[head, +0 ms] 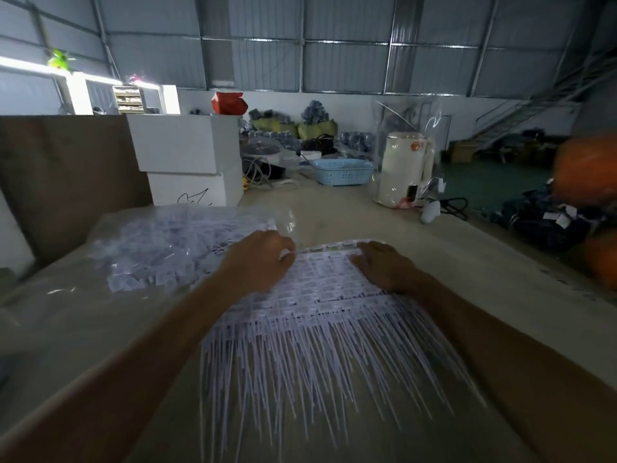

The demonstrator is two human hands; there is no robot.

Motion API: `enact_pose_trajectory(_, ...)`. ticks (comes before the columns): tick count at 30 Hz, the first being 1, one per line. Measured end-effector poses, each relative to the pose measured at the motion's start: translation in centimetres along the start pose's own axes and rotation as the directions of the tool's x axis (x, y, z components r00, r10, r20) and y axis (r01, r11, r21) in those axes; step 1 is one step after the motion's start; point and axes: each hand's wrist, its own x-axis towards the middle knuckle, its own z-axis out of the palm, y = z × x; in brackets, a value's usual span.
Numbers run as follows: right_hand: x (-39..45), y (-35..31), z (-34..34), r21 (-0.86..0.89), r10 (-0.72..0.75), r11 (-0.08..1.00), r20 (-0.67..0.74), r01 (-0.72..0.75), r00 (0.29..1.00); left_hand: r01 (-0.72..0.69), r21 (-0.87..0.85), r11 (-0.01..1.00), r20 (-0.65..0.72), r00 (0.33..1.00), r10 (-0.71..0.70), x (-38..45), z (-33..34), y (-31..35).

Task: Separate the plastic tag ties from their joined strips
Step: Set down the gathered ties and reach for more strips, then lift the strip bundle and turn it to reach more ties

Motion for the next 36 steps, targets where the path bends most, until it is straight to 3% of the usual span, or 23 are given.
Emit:
enact_pose_trajectory(3, -0.6, 0.3, 0.6, 0.057, 0.027, 0.998, -0.013, -0.026, 1.000, -0.010, -0.024, 1.000, 0.150, 0.989, 0.013, 0.7, 2.7, 1.4)
enact_pose_trajectory(5, -0.8, 1.4, -0.5, 0.181, 0.099, 0.980, -0.053, -0.088, 0.994, -0.003, 0.073, 0.997, 0.184, 0.983, -0.011, 0.2, 4.9, 1.8)
enact_pose_trajectory(7, -1.3, 3.7, -1.9, 0.402, 0.305, 0.879, -0.060, -0.257, 0.951, -0.001, 0.141, 0.990, 0.140, 0.990, -0.019, -0.4, 6.6, 1.6)
enact_pose_trajectory(10, -2.6, 6.4, -3.0, 0.601, 0.370, 0.713, 0.114, -0.360, 0.922, 0.001, 0.153, 0.988, 0.099, 0.995, -0.016, -0.6, 7.0, 1.6)
enact_pose_trajectory(16, -4.1, 7.2, -3.8, 0.622, 0.307, 0.671, 0.264, -0.404, 0.915, -0.048, 0.162, 0.986, 0.031, 0.999, 0.044, -1.2, 6.6, 2.3)
enact_pose_trajectory(22, -5.0, 6.0, -4.6, 0.826, 0.215, 0.464, 0.244, -0.319, 0.946, -0.049, 0.206, 0.977, 0.015, 0.999, 0.047, -1.2, 6.6, 2.6)
enact_pose_trajectory(26, -6.6, 3.4, -5.8, 0.748, 0.125, 0.663, -0.065, -0.035, 0.990, -0.046, 0.212, 0.976, 0.009, 0.999, 0.045, -1.2, 6.7, 2.5)
enact_pose_trajectory(28, -8.1, 1.8, -6.2, 0.590, 0.030, 0.803, -0.192, 0.091, 0.981, -0.061, 0.205, 0.977, 0.002, 0.998, 0.062, -1.3, 6.8, 2.5)
enact_pose_trajectory(30, -9.6, 0.2, -6.5, 0.407, 0.030, 0.907, -0.315, 0.107, 0.949, -0.074, 0.182, 0.980, 0.008, 0.997, 0.074, -1.3, 6.9, 2.3)
enact_pose_trajectory(36, -13.1, -4.3, -6.2, 0.122, -0.097, 0.976, -0.495, 0.179, 0.863, -0.106, 0.090, 0.990, 0.020, 0.994, 0.104, -1.2, 6.8, 1.9)
